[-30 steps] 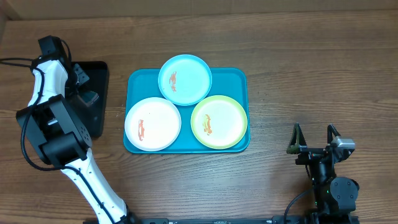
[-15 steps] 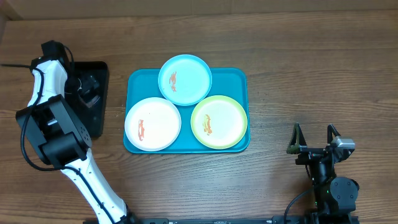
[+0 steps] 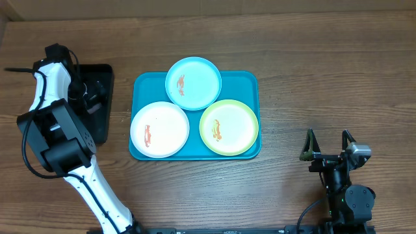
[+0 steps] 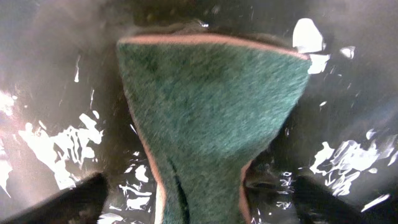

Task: Clean dirty plates on tray and stack at the side

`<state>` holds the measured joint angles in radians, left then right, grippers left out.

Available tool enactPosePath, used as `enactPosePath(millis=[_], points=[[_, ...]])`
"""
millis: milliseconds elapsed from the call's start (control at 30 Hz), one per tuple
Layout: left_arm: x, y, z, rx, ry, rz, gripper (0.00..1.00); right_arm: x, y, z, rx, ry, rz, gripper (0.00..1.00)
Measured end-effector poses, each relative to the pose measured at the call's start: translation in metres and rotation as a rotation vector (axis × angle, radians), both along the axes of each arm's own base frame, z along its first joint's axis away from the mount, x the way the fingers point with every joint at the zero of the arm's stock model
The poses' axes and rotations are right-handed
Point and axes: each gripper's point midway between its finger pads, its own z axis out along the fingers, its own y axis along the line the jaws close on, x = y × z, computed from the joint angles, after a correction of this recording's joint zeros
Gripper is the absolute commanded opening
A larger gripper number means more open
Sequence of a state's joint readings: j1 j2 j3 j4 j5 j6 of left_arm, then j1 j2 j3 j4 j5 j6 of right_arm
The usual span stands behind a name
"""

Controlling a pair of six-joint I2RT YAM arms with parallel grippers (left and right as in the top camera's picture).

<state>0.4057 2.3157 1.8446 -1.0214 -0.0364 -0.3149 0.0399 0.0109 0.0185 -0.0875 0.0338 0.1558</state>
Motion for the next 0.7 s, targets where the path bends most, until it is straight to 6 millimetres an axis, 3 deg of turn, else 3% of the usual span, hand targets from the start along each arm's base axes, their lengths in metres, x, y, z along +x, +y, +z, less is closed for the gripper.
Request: enactPosePath(millis=[33,133,333,400,433,533,567,700], points=[[-0.001,-0.001,0.000,-0.002,0.004,0.000,1.00,0.000,0.000,0.000,0.000,0.000,0.000,1.00],[-0.007,-0.004,-0.001,-0.017,0.027,0.001,0.79,0.000,0.000,0.000,0.000,0.000,0.000,1.00],[-0.010,-0.007,-0.001,-0.033,0.038,0.006,0.15,0.000,0.000,0.000,0.000,0.000,0.000,1.00],[-0.009,-0.007,-0.001,-0.034,0.034,0.003,0.10,0.000,0.000,0.000,0.000,0.001,0.000,1.00],[-0.008,-0.007,-0.001,-0.033,0.032,0.003,0.18,0.000,0.000,0.000,0.000,0.000,0.000,1.00],[-0.003,-0.004,0.000,-0.020,0.010,0.001,0.89,0.000,0.000,0.000,0.000,0.000,0.000,1.00],[0.000,-0.002,0.000,-0.014,-0.003,0.002,1.00,0.000,0.000,0.000,0.000,0.000,0.000,1.00],[0.017,0.007,0.002,0.030,-0.070,0.003,1.00,0.000,0.000,0.000,0.000,0.000,0.000,1.00]])
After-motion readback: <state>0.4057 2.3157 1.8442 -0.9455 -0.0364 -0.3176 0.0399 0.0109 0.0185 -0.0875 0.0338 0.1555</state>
